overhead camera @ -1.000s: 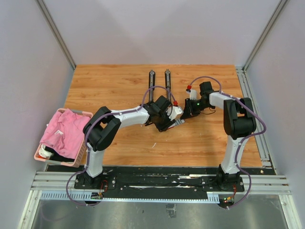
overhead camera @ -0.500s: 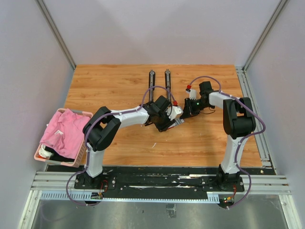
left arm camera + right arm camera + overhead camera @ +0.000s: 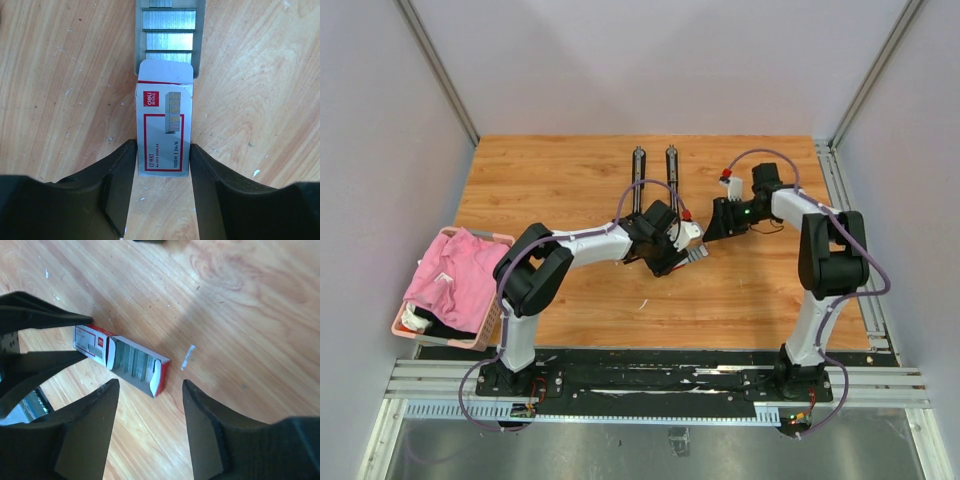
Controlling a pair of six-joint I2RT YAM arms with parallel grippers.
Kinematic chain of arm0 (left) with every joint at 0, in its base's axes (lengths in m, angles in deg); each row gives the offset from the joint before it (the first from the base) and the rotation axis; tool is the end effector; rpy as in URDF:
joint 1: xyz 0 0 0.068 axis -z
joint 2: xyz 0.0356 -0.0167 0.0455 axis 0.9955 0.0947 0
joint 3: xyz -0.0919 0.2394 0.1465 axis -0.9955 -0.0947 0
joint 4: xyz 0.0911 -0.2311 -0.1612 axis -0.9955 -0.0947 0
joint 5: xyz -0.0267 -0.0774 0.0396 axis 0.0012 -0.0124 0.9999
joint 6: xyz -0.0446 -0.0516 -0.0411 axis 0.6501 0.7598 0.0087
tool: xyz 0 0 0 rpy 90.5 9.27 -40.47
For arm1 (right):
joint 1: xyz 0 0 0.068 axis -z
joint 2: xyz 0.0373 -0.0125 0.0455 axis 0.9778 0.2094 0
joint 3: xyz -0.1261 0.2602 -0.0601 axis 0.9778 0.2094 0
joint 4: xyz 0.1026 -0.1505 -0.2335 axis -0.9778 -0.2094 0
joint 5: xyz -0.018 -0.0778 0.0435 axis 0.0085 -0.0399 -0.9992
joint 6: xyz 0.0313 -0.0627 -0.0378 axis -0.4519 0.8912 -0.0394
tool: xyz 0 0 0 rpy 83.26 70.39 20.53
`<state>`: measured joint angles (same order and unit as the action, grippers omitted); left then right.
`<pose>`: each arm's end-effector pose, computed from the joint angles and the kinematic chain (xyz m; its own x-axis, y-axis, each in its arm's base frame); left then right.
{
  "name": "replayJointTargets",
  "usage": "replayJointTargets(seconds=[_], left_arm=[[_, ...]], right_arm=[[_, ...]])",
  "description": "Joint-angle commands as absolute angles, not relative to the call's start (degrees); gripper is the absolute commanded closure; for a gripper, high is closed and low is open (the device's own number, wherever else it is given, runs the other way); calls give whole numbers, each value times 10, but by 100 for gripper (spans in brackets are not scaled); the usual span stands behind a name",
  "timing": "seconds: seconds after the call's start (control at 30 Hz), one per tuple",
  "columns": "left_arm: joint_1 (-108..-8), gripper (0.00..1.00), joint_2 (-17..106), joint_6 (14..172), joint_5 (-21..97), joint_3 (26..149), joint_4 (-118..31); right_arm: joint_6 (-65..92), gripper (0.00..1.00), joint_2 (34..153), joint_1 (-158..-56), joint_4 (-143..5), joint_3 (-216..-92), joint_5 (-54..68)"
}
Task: Unload the staples from the stapler
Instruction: Close the staple box at the center of the board.
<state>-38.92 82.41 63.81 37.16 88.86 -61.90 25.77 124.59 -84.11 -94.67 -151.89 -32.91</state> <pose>0.3188 -0.3412 0.1266 -0.3245 0.7553 -0.5694 0.9050 0.4229 0.0453 0.4296 0.0976 0.1397 -0.8589 -0.1604 -0.4865 -0.4704 0.6226 0.6253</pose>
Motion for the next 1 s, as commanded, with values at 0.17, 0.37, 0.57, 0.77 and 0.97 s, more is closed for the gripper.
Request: replayJointTargets(seconds=[0.17, 0.37, 0.57, 0.77, 0.97], left_arm=[[-395, 36, 861, 626, 383, 861, -666], [-401, 30, 848, 618, 360, 853, -658], [-427, 20, 820, 621, 302, 826, -628], [-442, 2, 774, 622, 265, 794, -590], [-447, 2, 757, 613, 280, 777, -587]], right_arm=[[575, 27, 1154, -783, -1051, -1540, -408], [955, 25, 1160, -782, -1200, -1550, -456], [1250, 14, 1158, -782, -1307, -1538, -523], [1344, 13, 1197, -813, -1366, -1576, -526], [1261, 14, 1211, -867, -1295, -1572, -451]])
